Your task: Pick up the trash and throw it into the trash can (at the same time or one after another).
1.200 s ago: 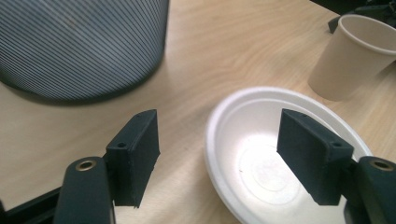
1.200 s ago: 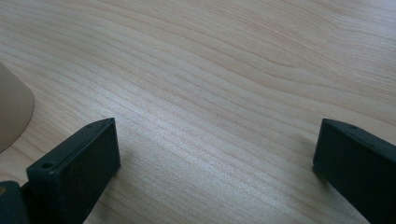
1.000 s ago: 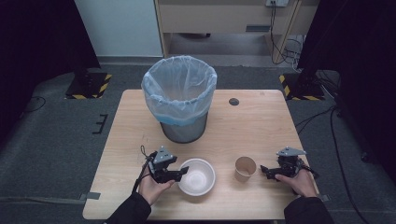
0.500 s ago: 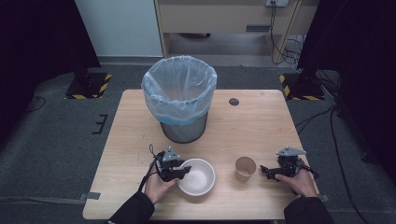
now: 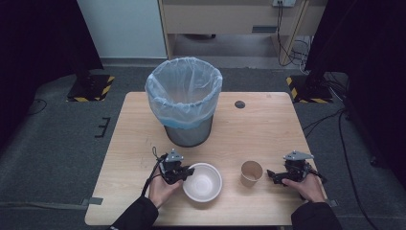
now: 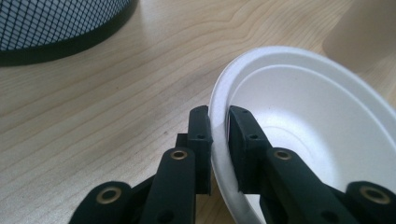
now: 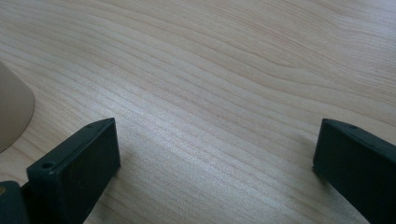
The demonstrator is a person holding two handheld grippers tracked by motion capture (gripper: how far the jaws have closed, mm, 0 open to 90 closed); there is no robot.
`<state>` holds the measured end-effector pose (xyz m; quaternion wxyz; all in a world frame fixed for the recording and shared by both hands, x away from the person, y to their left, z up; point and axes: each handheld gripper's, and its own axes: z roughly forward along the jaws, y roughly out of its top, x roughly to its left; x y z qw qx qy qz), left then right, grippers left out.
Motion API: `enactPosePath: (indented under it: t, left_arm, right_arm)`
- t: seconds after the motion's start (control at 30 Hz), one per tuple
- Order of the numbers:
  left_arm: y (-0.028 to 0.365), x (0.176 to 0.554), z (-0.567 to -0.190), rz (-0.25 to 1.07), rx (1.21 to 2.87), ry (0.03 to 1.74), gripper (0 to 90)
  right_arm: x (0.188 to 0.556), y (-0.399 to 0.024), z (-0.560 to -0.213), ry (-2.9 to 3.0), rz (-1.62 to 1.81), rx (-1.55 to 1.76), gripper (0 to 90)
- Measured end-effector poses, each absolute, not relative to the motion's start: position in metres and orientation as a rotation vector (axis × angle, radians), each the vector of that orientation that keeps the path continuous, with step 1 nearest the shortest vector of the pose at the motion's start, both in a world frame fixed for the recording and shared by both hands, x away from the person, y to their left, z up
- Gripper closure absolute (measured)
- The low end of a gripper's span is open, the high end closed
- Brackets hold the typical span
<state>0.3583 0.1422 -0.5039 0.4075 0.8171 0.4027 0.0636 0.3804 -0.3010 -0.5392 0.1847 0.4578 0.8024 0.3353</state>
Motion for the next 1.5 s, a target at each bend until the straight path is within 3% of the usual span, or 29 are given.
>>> enactPosePath:
  t: [0.57,1.5]
  left_arm:
    - [0.147,0.346,-0.470,0.232,1.981,0.918,82.4]
    - [0.180,0.318,-0.384,0.407,1.683,0.803,82.4]
  right_arm:
    - [0.380,-0.301,-0.539,2.262,0.946,1.290,0.8]
    - [0.381,-0.301,-0.539,2.262,0.945,1.289,0.8]
